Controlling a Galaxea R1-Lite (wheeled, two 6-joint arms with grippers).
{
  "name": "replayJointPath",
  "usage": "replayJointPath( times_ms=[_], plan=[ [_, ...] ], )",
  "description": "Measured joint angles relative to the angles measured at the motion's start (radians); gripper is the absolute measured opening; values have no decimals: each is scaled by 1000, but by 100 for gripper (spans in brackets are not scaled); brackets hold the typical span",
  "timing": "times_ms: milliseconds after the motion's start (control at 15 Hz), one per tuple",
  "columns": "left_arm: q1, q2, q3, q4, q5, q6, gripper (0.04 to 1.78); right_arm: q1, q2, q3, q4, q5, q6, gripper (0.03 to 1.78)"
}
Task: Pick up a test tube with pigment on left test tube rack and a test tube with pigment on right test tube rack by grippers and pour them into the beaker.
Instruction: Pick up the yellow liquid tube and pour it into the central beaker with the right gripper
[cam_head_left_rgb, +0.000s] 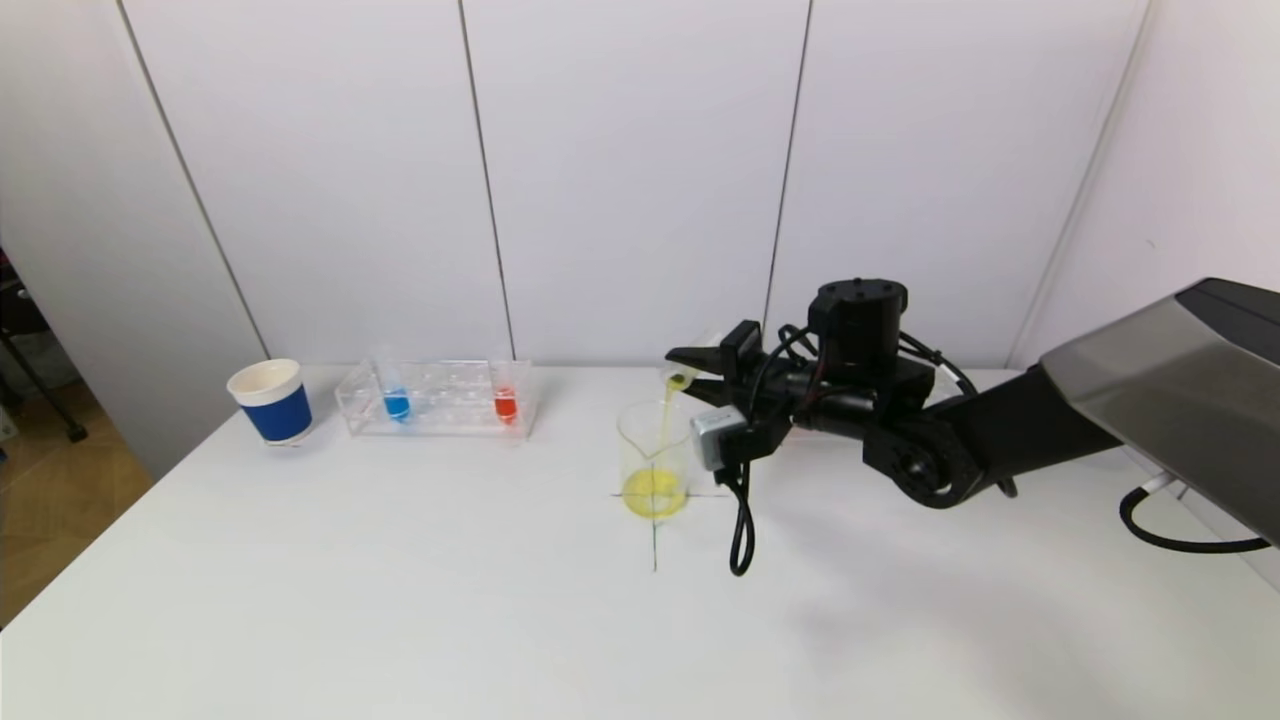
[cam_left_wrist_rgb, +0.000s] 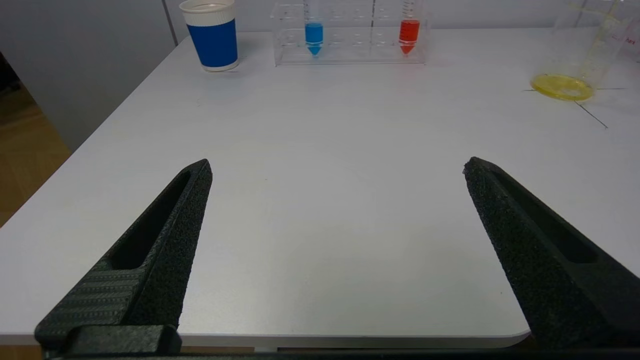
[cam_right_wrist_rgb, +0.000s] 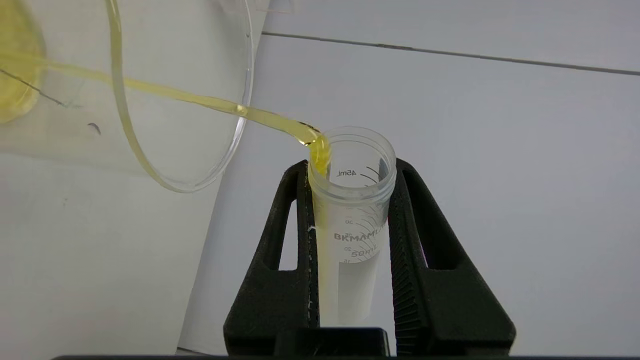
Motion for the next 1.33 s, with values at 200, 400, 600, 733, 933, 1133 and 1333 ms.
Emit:
replayJointPath(
  times_ms=[200, 400, 600, 733, 933, 1133, 1333],
  plan=[
    [0, 0, 0, 0, 0, 0, 176, 0, 0, -11, 22, -1, -19, 47],
    [0, 0, 0, 0, 0, 0, 176, 0, -1, -13, 36, -11, -42, 47],
    [0, 0, 0, 0, 0, 0, 176, -1, -1, -17, 53, -14, -58, 47],
    [0, 0, 0, 0, 0, 0, 176, -1, -4, -24, 89, -23, -92, 47],
    [0, 0, 0, 0, 0, 0, 176, -3, -11, -34, 122, -34, -116, 47],
    [0, 0, 0, 0, 0, 0, 176, -1, -22, -40, 160, -51, -144, 47],
    [0, 0, 0, 0, 0, 0, 176, 0, -29, -41, 167, -62, -175, 47]
  ],
)
